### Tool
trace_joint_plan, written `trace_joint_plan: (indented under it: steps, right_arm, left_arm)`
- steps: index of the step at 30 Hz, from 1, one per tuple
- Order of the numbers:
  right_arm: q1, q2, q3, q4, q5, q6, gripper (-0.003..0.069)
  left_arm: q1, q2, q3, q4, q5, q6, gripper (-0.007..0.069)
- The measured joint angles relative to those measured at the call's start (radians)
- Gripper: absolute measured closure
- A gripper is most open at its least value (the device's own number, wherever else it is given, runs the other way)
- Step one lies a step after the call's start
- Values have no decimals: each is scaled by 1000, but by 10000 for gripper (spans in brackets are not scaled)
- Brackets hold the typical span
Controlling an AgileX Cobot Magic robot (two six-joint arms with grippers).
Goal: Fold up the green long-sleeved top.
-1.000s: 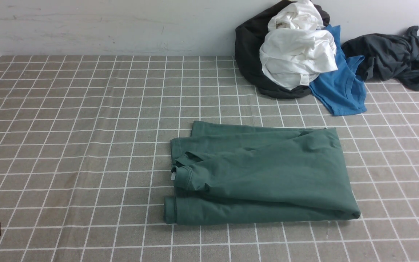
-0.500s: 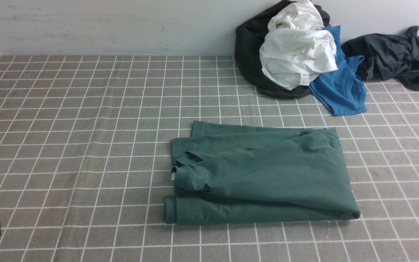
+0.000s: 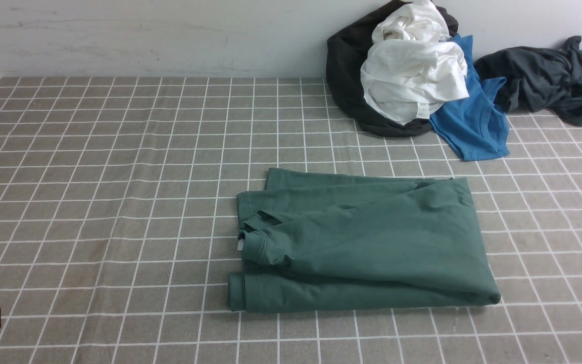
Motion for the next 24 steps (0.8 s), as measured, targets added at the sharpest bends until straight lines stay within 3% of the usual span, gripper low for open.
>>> trace_joint_plan:
  steps: [7,24]
  right_arm:
    - [-9,-78,27,-15,148,46,673]
    - [-9,-78,26,-15,159,50,673]
  left_arm:
    - [0,0,0,0,0,0,631]
    - [0,0,0,0,0,0,631]
